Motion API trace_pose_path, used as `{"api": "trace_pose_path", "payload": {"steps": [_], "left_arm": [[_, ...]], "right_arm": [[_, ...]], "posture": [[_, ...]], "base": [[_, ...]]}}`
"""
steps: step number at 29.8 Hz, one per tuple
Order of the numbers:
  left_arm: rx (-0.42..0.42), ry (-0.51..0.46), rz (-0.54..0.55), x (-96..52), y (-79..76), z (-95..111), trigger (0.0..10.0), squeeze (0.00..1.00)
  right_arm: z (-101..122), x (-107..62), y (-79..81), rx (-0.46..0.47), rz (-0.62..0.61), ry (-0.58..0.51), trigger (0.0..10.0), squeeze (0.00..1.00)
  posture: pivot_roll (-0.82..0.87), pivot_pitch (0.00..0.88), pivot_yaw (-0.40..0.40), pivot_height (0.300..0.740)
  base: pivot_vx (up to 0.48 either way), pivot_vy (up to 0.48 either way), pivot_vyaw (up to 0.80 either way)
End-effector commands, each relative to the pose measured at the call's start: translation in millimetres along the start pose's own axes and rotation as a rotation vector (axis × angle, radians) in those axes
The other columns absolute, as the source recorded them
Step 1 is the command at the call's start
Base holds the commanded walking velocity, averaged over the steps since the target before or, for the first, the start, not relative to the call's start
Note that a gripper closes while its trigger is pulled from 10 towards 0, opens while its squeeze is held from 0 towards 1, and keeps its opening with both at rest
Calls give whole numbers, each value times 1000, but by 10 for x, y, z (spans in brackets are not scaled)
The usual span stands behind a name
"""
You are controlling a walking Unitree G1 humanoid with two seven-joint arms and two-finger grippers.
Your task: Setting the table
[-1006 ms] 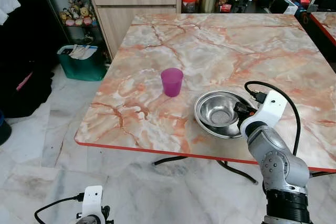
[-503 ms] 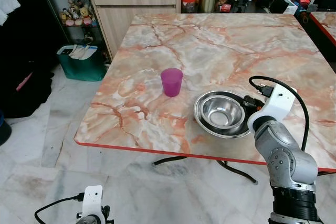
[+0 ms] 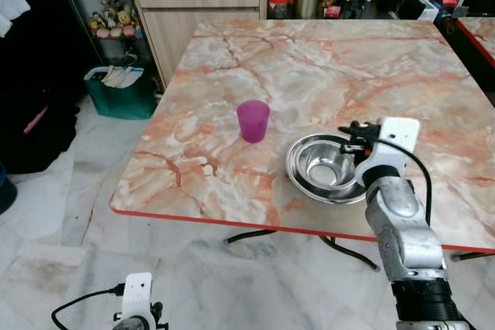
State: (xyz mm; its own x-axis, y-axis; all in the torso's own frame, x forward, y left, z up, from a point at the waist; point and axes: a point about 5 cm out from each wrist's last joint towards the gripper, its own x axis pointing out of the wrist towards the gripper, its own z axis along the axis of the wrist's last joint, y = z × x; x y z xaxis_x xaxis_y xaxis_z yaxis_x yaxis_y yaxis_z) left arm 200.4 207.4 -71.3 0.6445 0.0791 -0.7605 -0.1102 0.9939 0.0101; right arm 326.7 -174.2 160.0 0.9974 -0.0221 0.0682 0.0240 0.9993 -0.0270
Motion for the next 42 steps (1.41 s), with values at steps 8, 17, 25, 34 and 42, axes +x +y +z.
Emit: {"api": "trace_pose_path", "payload": {"steps": [8,17,25,34,42], "left_arm": [[13,6,2,-20,36,-65,10000,0],[-50,-9,55,-35,167,-52,10000,0],[-51,-26,57,-37,176,-39,10000,0],[-55,-37,69,-44,205,-35,10000,0],[-49,-63,63,-29,176,34,10000,0]], "right_arm": [[5,5,68,-114,55,-121,10000,0],[-47,11,104,-104,62,-127,10000,0],[-44,47,120,-98,65,-137,10000,0],[-97,22,206,-77,72,-128,10000,0],[-139,21,237,-21,61,-113,10000,0]], "posture": [[-35,71,55,740],[-36,39,50,740],[-42,10,41,740],[-41,0,49,740],[-38,0,57,740]], "base": [[0,0,0],[0,0,0],[0,-339,0],[0,-377,0],[0,-437,0]]}}
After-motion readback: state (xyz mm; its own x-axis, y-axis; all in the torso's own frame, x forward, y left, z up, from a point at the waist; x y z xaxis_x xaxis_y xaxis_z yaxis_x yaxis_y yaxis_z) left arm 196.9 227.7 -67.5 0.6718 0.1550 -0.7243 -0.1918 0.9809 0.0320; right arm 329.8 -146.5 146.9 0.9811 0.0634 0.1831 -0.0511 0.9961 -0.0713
